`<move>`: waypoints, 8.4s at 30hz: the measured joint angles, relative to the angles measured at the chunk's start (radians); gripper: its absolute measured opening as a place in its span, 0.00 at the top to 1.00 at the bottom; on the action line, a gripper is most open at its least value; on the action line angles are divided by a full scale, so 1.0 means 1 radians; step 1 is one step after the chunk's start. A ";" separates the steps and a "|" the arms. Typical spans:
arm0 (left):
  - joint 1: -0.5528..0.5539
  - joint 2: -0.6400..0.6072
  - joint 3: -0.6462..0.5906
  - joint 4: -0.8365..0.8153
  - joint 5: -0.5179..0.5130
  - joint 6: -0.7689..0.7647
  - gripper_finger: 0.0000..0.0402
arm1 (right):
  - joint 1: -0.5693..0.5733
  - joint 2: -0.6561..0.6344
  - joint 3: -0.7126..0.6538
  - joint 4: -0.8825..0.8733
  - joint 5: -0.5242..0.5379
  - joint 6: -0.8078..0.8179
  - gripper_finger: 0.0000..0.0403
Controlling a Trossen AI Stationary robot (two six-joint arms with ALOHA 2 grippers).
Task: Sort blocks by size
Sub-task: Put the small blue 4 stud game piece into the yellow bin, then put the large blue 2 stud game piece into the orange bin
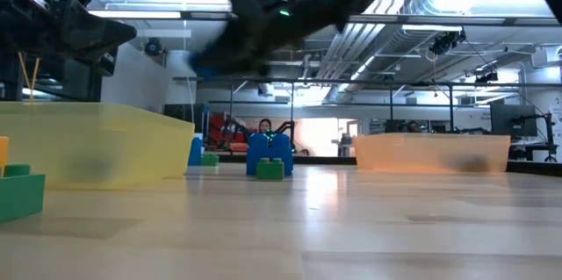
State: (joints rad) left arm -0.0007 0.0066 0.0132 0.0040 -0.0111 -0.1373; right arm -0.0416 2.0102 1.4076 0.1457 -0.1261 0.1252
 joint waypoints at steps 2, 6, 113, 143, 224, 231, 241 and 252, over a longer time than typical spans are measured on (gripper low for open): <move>0.000 0.000 0.000 0.000 -0.001 0.000 1.00 | 0.028 0.075 0.068 0.056 -0.009 0.031 0.66; 0.000 0.000 0.000 0.000 0.000 0.000 1.00 | 0.065 0.214 0.228 -0.001 -0.014 0.034 0.66; 0.000 0.013 0.000 0.000 -0.001 0.000 1.00 | -0.668 -0.768 -0.505 -0.824 0.225 0.099 0.17; 0.000 0.013 0.000 0.000 0.000 0.000 1.00 | -0.221 -0.540 -0.453 -0.021 0.023 0.238 0.20; 0.000 0.013 0.000 0.000 -0.001 0.000 1.00 | -0.417 0.218 0.918 -1.403 0.292 -0.158 0.73; 0.000 0.013 0.000 0.000 -0.001 0.000 1.00 | -0.401 -0.063 0.438 -1.294 0.390 0.004 0.73; 0.000 0.013 0.000 0.000 -0.001 0.000 1.00 | -0.423 -0.571 -0.283 -1.043 0.520 0.456 0.73; 0.000 0.013 0.000 0.000 -0.001 0.000 1.00 | -0.469 -0.630 -0.551 -0.732 0.499 0.555 0.73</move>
State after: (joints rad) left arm -0.0006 0.0193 0.0129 0.0040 -0.0116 -0.1374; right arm -0.5110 1.3804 0.8570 -0.5864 0.3727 0.6798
